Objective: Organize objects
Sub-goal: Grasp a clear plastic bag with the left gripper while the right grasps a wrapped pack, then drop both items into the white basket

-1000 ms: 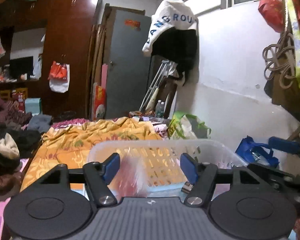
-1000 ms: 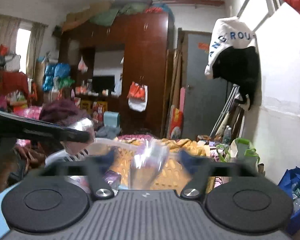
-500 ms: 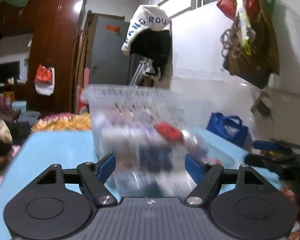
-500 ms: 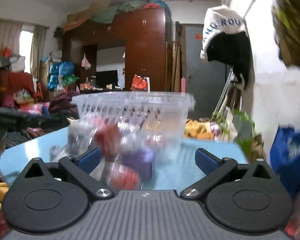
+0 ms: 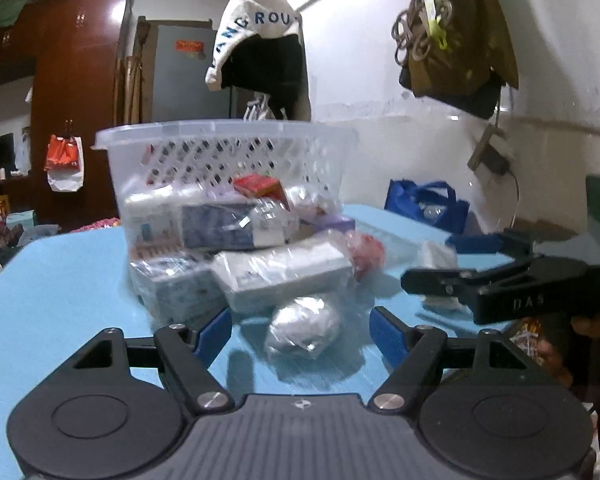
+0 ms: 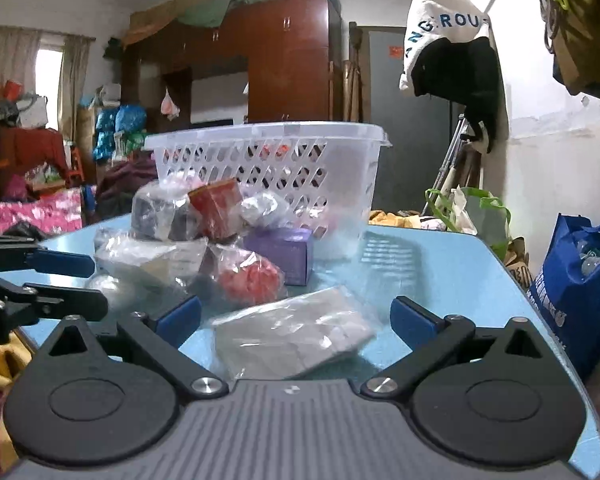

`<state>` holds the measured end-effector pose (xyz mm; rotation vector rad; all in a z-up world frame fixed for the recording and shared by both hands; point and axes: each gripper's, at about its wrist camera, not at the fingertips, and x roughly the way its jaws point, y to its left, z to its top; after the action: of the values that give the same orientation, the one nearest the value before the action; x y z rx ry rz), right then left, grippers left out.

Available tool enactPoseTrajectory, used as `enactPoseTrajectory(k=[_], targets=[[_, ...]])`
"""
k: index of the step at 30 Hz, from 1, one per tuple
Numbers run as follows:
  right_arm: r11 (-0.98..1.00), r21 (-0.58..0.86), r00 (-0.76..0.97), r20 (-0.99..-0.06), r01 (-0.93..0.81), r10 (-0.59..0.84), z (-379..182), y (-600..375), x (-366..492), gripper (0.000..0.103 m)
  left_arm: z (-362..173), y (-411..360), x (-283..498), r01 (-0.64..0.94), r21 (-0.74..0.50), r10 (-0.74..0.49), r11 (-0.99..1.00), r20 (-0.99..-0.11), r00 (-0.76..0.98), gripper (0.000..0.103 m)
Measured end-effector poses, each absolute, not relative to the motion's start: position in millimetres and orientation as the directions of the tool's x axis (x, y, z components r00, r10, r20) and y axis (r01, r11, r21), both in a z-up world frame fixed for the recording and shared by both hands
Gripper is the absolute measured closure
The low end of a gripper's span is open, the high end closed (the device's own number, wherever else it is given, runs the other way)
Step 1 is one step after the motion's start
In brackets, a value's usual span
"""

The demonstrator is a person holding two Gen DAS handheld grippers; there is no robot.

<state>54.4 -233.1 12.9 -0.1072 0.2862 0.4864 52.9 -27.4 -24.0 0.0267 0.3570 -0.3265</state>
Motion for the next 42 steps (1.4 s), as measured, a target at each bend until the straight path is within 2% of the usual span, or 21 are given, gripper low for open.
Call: enactPoseTrajectory(k=[1,2,4,5,14,26,31,37,40,42], targets=[[0.877,-0.030,0.843,-0.294,-0.479,0.450,12.8,-233.1,53.8,0.003,-25.8,-29.4,54.0,0.316,-0.028,-0.305,0.948,-0.351,0.885,0.024],[0.874,-0.029,0.840,-0.294,-0.485,0.456,12.8,-233.0,53.5,0.006,-27.4,-30.3,53.8,0.313,-0.026,-0.302,0.949,-0.349,0.887,0.029],[0.875,-0.044,0.842,-0.300,-0.482,0.449,12.2,-230.9,52.7,0.013,-29.6,-32.6,51.8,0.310,-0.012,-0.296,0.951,-0.342,0.892,0.052],[0.877,-0.050,0.845,-0.299,-0.478,0.443,11.3,-230.6,51.5,0.016,-30.0,-34.0,50.6,0.315,-0.008,-0.299,0.949,-0.337,0.893,0.057],[0.871,-0.053,0.846,-0.273,-0.488,0.458,17.1,-229.5,43.9,0.018,-18.4,-14.9,23.7,0.303,0.009,-0.291,0.953,-0.245,0.925,0.058],[0.871,-0.013,0.844,-0.254,-0.492,0.473,28.6,-226.5,46.0,0.019,-7.0,30.6,28.2,0.227,-0.066,-0.236,0.972,-0.193,0.952,0.058],[0.872,-0.025,0.855,-0.217,-0.488,0.472,42.1,-225.2,44.9,0.019,2.2,45.6,33.8,0.204,-0.106,-0.219,0.973,-0.163,0.962,0.058],[0.860,-0.053,0.858,-0.120,-0.507,0.499,97.5,-216.9,55.3,0.019,55.5,62.7,62.0,0.216,-0.164,-0.231,0.963,-0.083,0.969,0.058],[0.856,-0.075,0.859,-0.080,-0.511,0.506,133.0,-206.0,74.4,0.019,90.5,61.5,93.6,0.230,-0.180,-0.248,0.956,-0.084,0.965,0.058],[0.862,-0.075,0.865,-0.080,-0.501,0.495,155.5,-195.4,99.3,0.019,114.4,55.6,127.1,0.236,-0.181,-0.259,0.955,-0.122,0.958,0.058]])
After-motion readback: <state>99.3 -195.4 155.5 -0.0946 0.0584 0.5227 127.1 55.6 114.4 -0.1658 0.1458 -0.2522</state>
